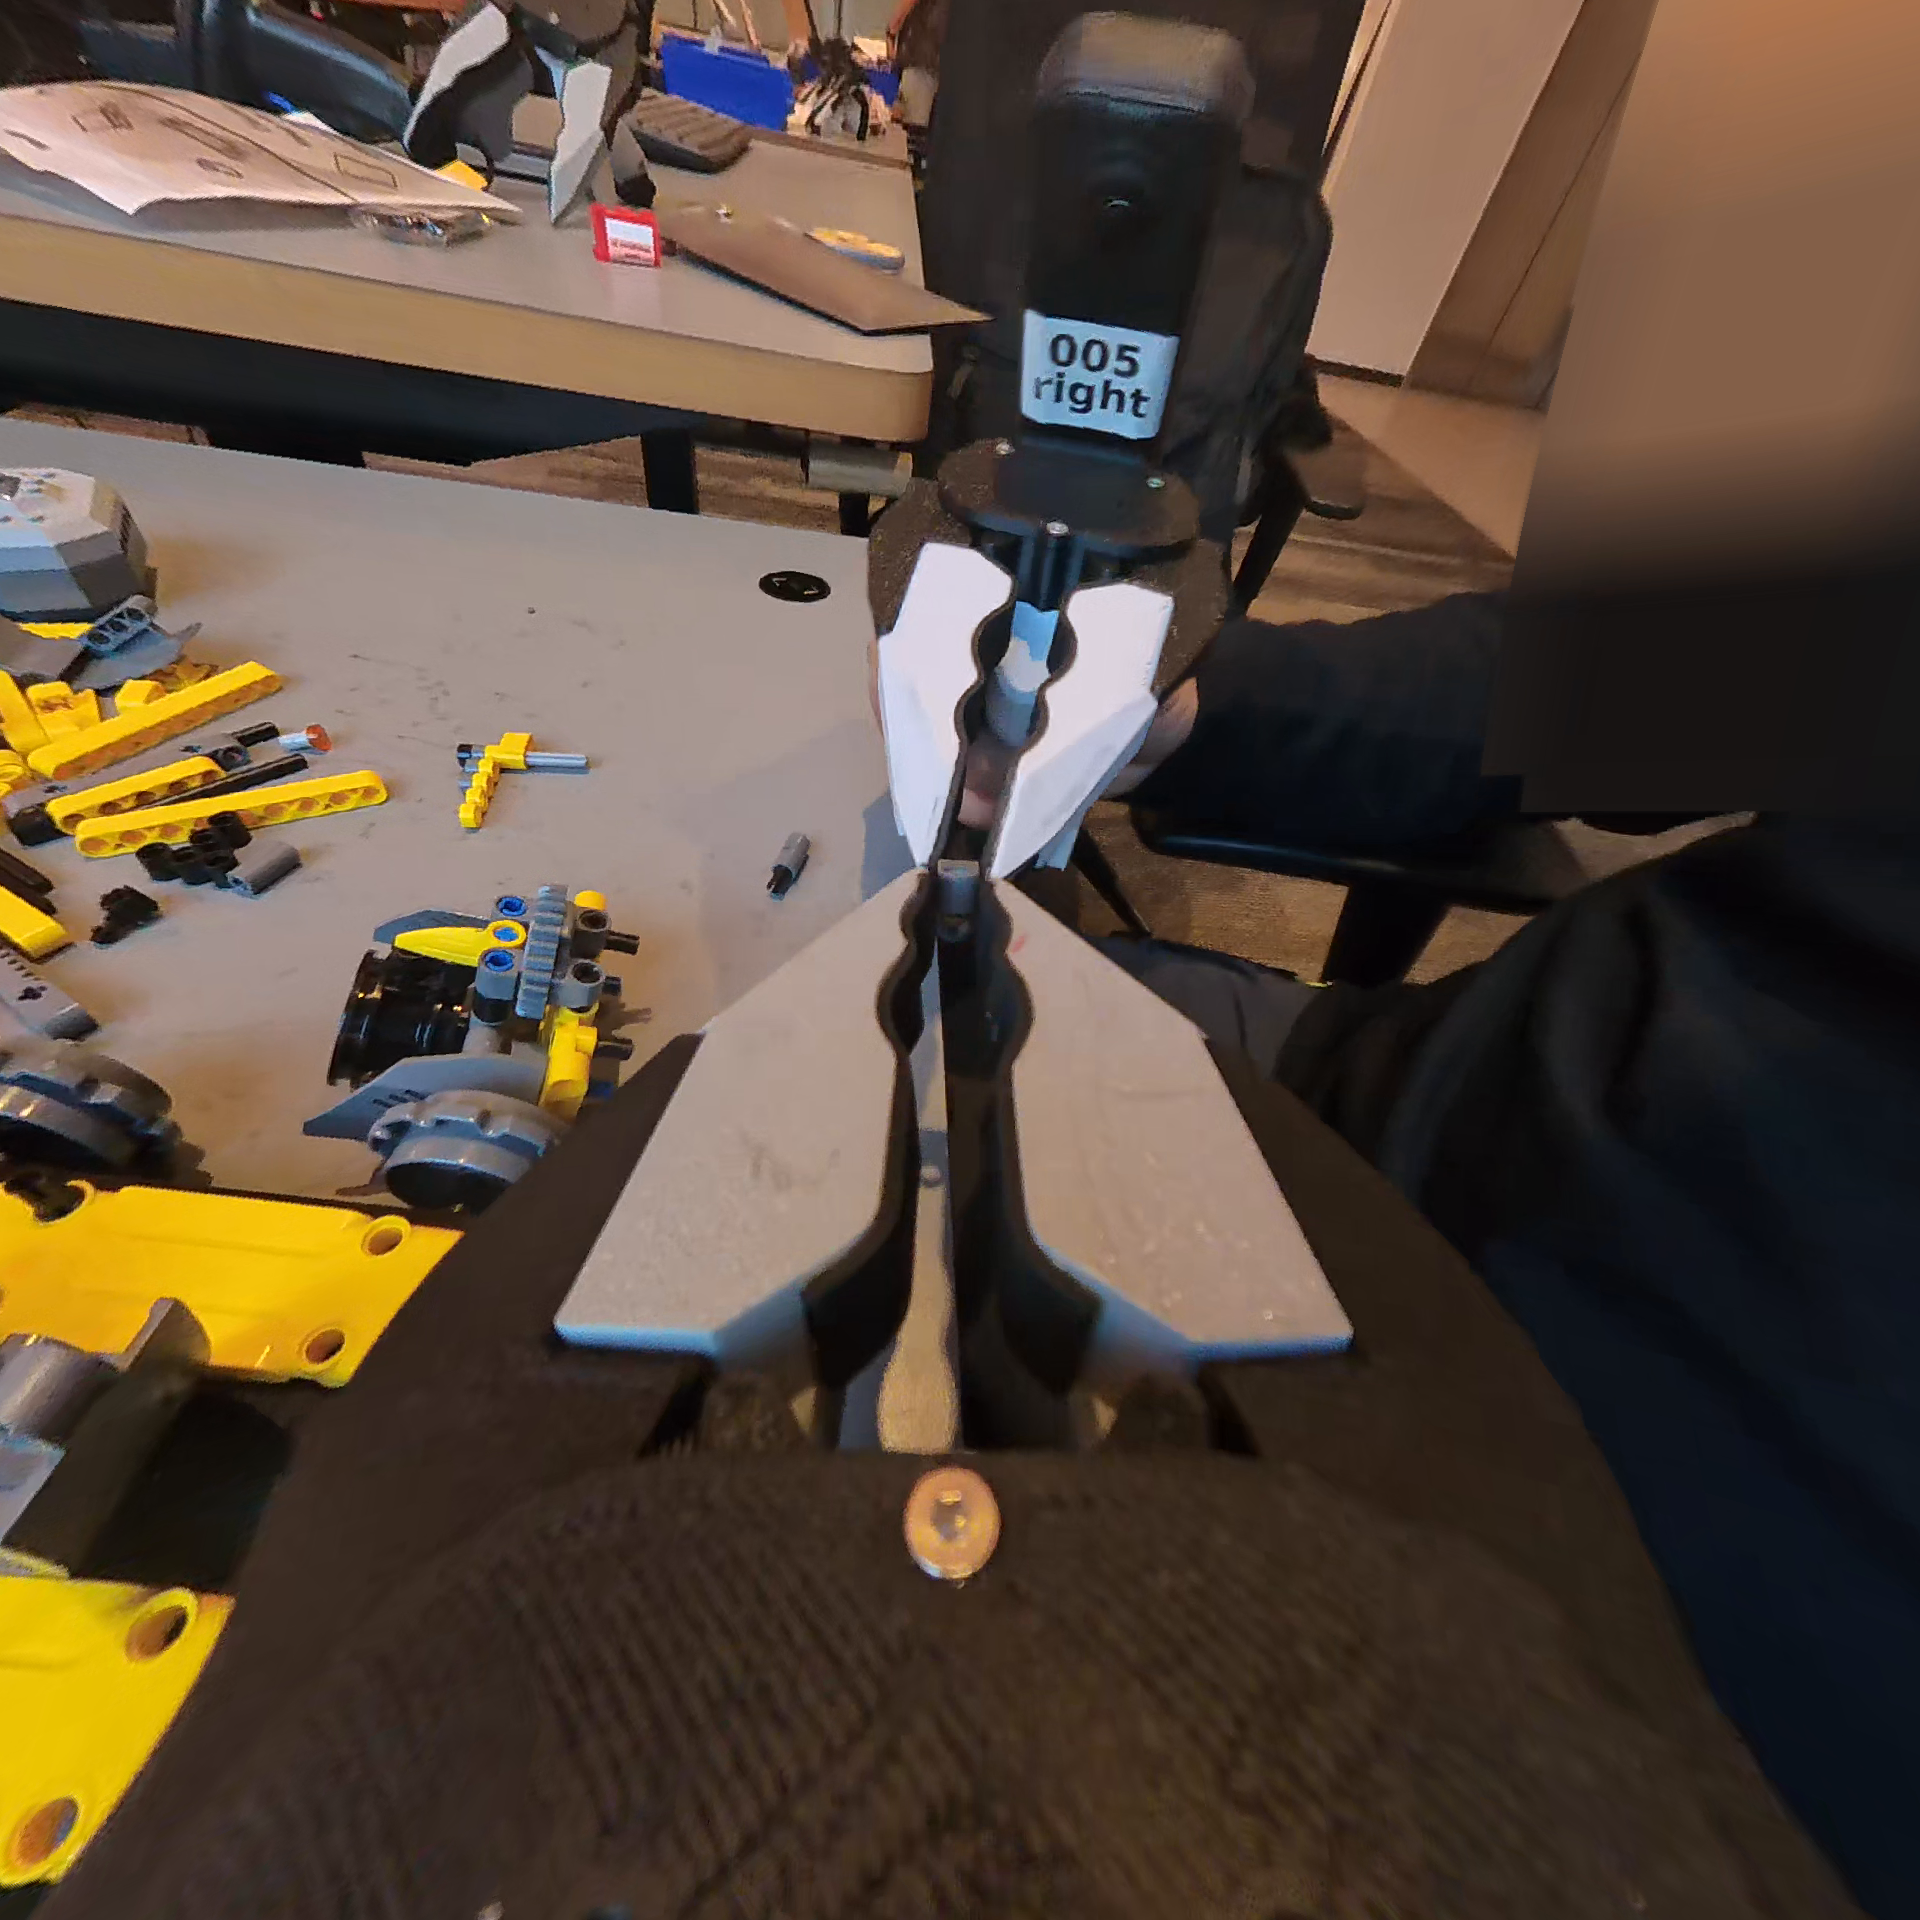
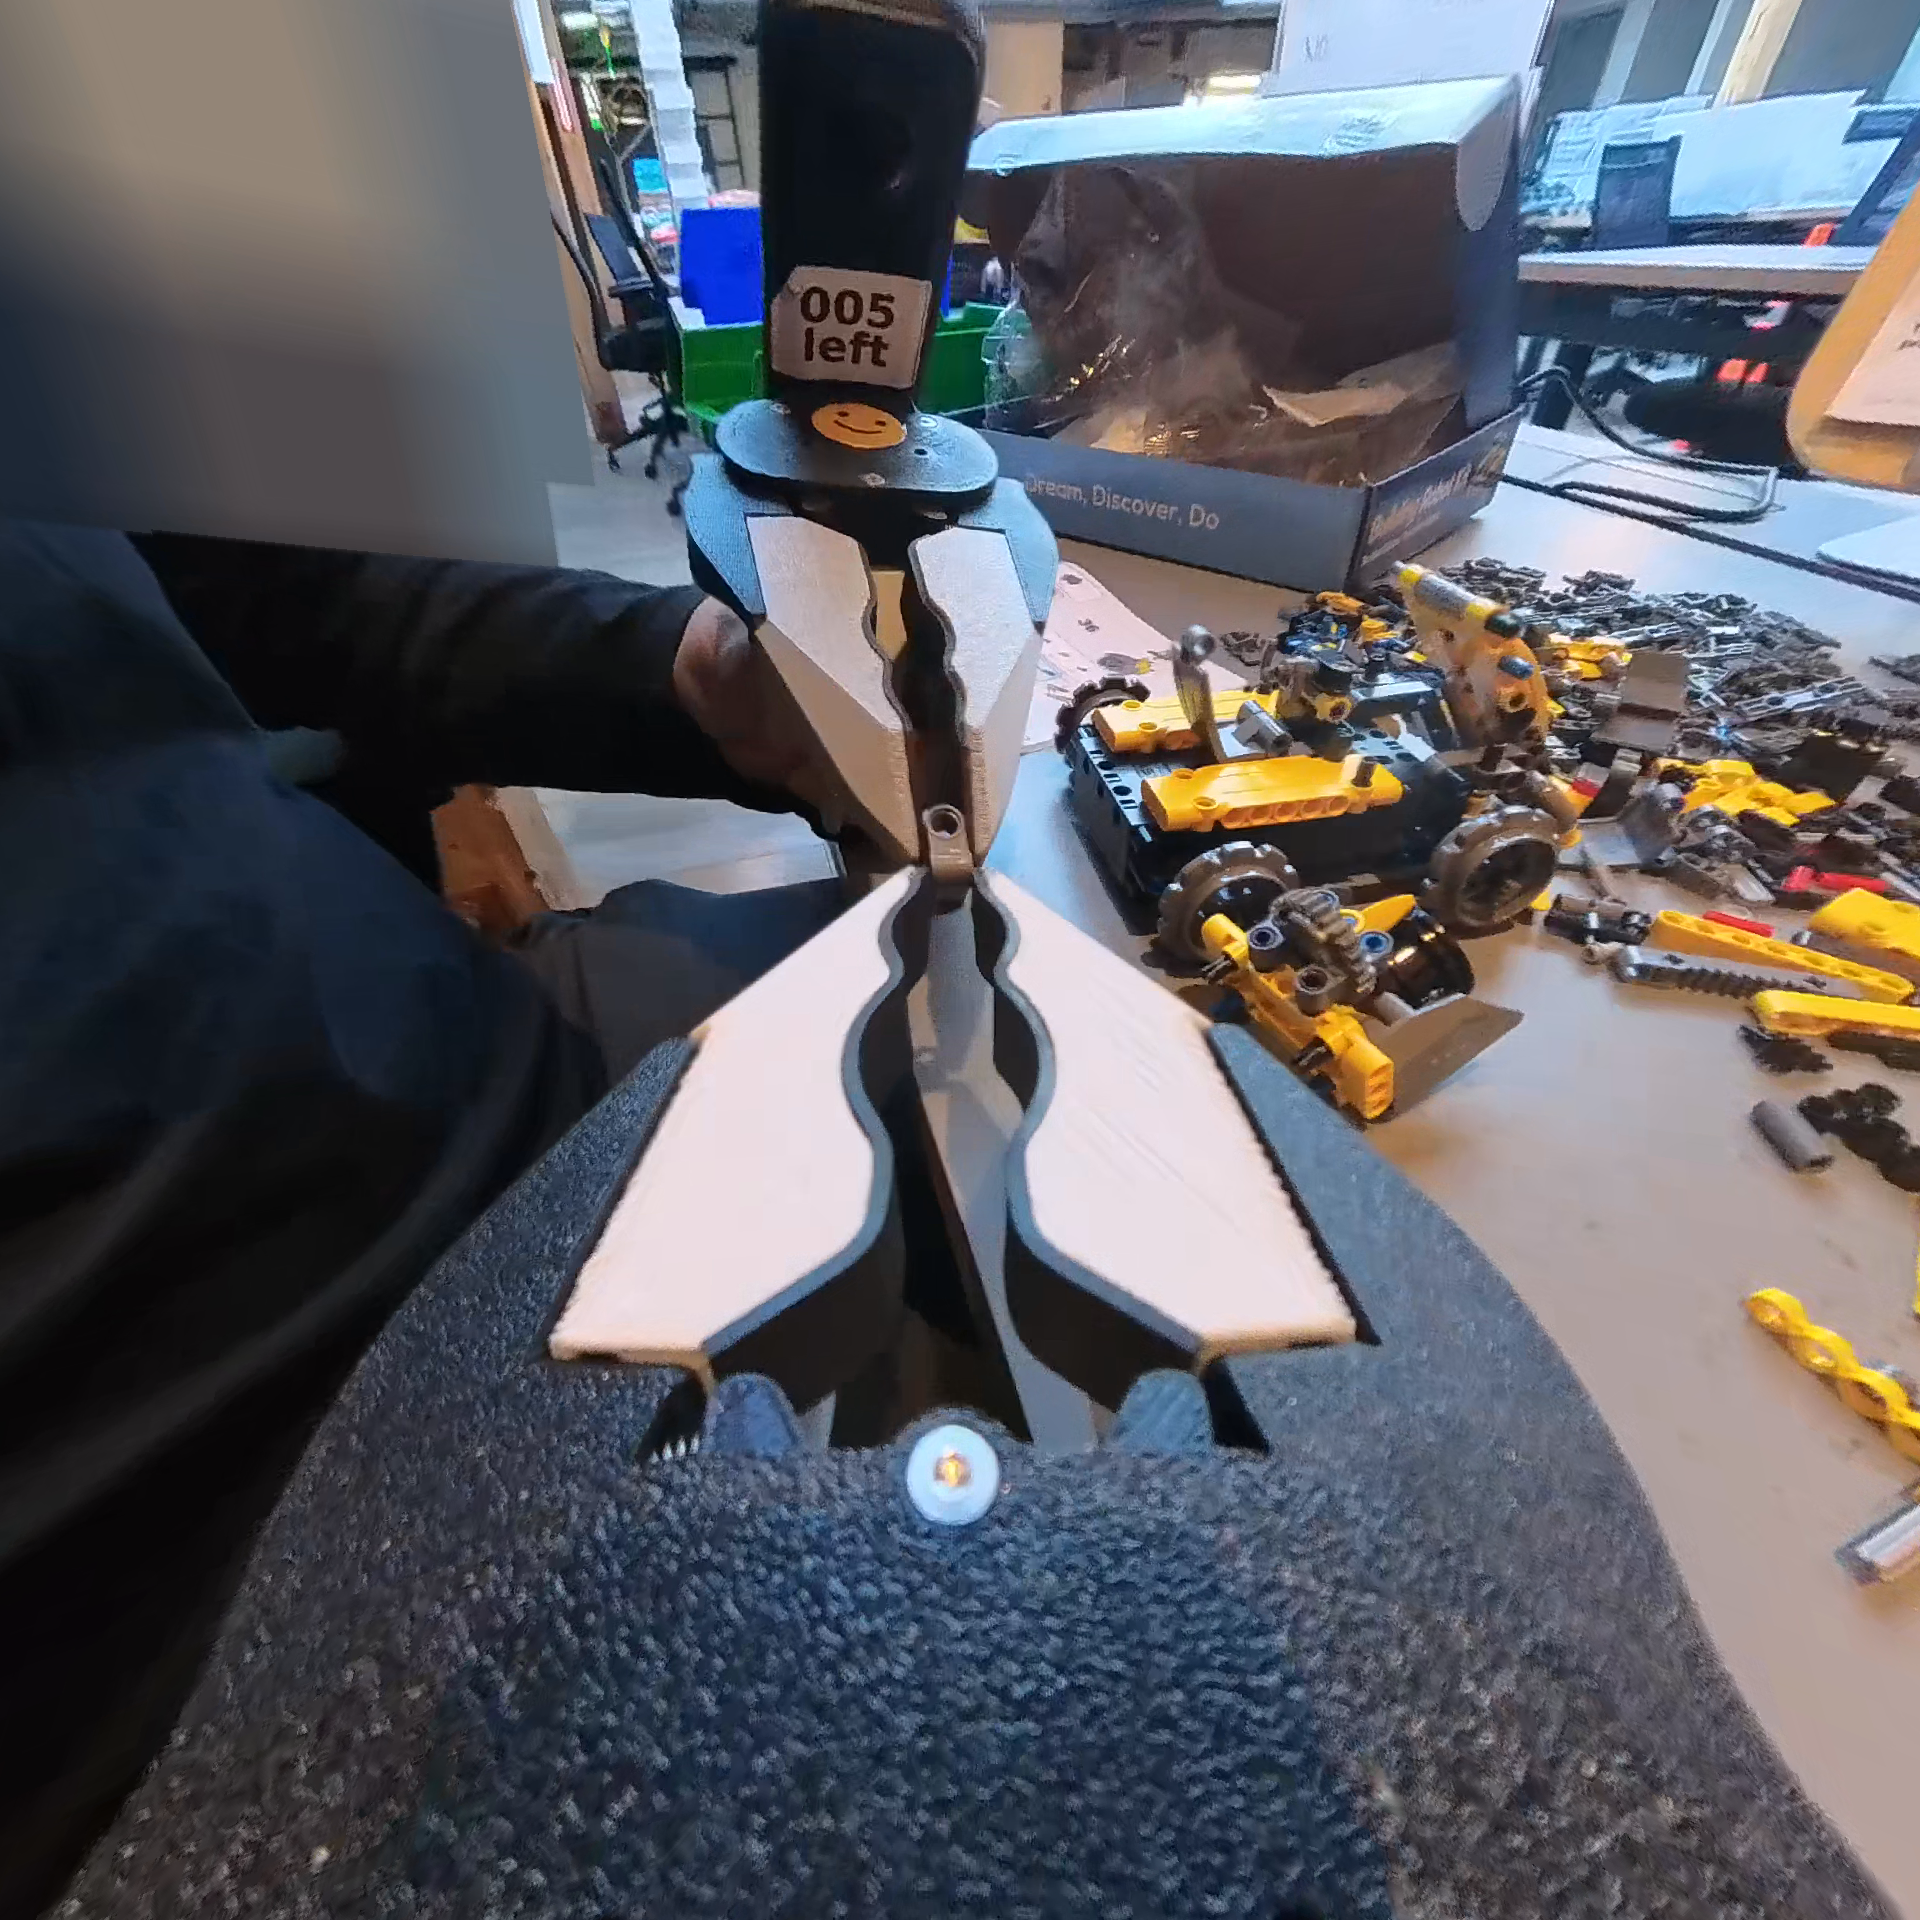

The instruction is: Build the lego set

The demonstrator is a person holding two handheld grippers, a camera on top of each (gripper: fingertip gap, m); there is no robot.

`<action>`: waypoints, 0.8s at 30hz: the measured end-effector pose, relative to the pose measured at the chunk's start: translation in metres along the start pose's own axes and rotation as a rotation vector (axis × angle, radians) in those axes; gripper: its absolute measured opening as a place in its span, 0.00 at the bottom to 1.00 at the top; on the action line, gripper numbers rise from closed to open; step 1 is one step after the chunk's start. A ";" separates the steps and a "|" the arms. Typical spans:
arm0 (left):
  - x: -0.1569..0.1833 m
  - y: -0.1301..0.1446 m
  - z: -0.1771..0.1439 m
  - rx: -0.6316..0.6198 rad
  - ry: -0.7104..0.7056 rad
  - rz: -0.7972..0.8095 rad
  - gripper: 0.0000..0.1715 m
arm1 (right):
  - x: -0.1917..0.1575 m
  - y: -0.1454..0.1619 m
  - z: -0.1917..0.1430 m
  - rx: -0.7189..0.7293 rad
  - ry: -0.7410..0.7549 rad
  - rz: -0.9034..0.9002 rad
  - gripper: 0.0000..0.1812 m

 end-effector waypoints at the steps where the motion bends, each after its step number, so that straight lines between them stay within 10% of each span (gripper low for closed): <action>1: 0.000 0.001 0.000 -0.006 0.003 0.005 0.04 | 0.000 0.000 0.000 -0.010 0.001 -0.010 0.04; 24: -0.007 -0.003 0.002 0.084 -0.012 -0.357 0.04 | 0.003 0.000 0.007 -0.277 0.256 -0.748 0.09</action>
Point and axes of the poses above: each gripper's, where its closed fingertips meet, z out along the fingers, y out of its underside, x = y × z across the jaws, the point moved 2 cm from there along -z, back along the fingers, and after that the axes turned 15 degrees about x, right-handed, at the moved point
